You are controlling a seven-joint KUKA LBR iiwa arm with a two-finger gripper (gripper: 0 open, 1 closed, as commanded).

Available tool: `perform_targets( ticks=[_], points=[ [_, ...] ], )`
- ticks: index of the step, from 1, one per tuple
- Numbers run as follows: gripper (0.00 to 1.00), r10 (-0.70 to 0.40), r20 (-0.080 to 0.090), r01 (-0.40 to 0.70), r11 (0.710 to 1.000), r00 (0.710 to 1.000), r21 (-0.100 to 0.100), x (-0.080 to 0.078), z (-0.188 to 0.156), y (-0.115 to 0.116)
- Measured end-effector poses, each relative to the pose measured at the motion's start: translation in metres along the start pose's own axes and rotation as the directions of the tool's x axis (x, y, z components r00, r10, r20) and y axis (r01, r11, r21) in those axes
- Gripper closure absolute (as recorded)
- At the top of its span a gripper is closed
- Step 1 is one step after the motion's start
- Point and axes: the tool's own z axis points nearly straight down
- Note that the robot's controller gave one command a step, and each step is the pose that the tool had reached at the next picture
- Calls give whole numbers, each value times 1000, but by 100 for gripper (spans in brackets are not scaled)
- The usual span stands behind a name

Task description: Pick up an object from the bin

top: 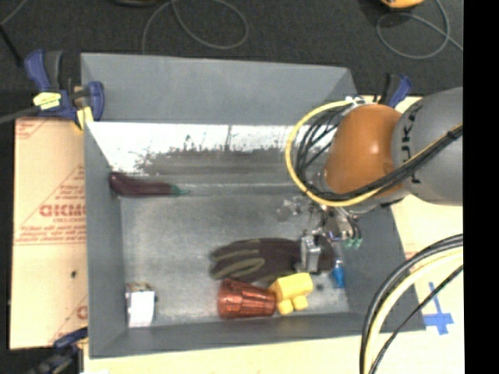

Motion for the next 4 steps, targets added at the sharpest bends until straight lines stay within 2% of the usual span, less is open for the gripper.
perform_targets(
  ticks=[1, 2, 4],
  points=[
    [0, -145, -5, 145, 989, 989, -1, -8, 37, 17],
    [100, 198, 1, -198, 980, 980, 1, -13, 53, 34],
    [100, 197, 2, -197, 980, 980, 1, -12, 51, 34]
  ],
)
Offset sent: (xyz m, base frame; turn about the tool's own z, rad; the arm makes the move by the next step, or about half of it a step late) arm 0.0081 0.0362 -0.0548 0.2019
